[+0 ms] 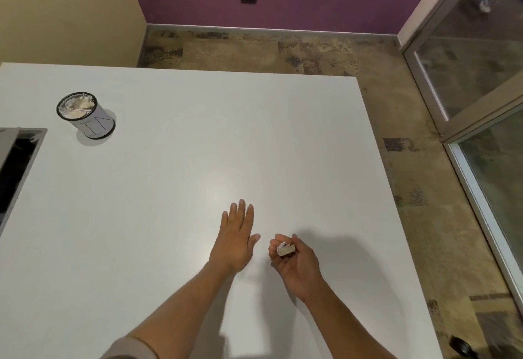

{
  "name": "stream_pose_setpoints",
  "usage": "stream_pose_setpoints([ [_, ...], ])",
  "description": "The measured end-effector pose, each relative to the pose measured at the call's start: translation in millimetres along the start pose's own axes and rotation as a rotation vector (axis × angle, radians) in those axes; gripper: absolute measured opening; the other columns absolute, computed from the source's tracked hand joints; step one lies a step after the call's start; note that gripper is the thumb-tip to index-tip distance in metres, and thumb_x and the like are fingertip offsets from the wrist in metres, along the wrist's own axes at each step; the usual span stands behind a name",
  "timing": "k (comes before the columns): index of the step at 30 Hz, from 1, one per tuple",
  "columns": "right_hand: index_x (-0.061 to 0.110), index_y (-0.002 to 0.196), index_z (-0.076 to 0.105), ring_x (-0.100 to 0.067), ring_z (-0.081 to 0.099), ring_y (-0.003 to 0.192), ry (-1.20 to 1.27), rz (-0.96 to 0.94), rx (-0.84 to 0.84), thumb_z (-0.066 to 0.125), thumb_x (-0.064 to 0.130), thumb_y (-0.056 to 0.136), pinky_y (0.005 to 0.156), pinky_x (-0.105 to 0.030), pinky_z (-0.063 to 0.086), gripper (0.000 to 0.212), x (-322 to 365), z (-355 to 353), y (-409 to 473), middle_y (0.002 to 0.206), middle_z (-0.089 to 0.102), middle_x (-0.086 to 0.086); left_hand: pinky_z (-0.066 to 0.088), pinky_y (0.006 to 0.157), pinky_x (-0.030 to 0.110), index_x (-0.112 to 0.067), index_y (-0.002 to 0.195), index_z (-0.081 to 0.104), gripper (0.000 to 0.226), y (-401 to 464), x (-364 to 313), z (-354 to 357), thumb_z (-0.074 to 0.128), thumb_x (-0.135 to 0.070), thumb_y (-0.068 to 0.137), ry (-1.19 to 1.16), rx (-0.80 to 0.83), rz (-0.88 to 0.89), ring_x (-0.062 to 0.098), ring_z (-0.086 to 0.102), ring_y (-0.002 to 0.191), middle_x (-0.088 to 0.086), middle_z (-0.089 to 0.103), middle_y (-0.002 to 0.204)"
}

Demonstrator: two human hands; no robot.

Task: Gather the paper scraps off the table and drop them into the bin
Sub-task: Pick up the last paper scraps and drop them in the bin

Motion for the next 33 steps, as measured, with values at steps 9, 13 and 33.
stream_pose_setpoints([
  [9, -0.012, 0.103, 0.066, -0.030, 0.070, 0.074, -0.069, 0.008, -0.006, 0.048, 0.025, 0.101, 0.064, -0.033, 0.060, 0.041, -1, 1, -5, 0.086, 0.070, -0.022, 0.033, 0.115, 0.044, -0.002, 0.136, 0.053, 0.040, -31, -7, -19, 0.053, -0.005, 0.096, 0.028, -0.102, 0.243, 0.028, 0.046, 0.136, 0.010, 0.049, 0.146],
  [13, -0.011, 0.101, 0.065, -0.029, 0.069, 0.074, -0.089, 0.004, -0.002, 0.043, 0.025, 0.103, 0.063, -0.034, 0.059, 0.042, -7, 9, -15, 0.083, 0.070, -0.021, 0.034, 0.114, 0.038, -0.005, 0.135, 0.056, 0.038, -51, -2, -20, 0.051, -0.017, 0.099, 0.050, -0.080, 0.223, 0.022, 0.045, 0.137, 0.005, 0.049, 0.146],
  [33, -0.012, 0.103, 0.060, -0.033, 0.061, 0.080, -0.037, -0.021, 0.069, 0.043, 0.020, 0.103, 0.072, -0.038, 0.060, 0.036, -21, 14, -51, 0.090, 0.061, -0.023, 0.052, 0.070, 0.034, -0.004, 0.092, 0.063, 0.011, -91, -16, -31, 0.053, -0.007, 0.094, 0.229, 0.114, 0.003, 0.023, 0.056, 0.100, 0.007, 0.063, 0.098],
])
Point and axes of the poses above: each hand's wrist, its own y-axis towards the middle knuckle, its own z-axis out of the palm, x = y × z, the point moved 9 cm from there along y, towards the middle knuckle
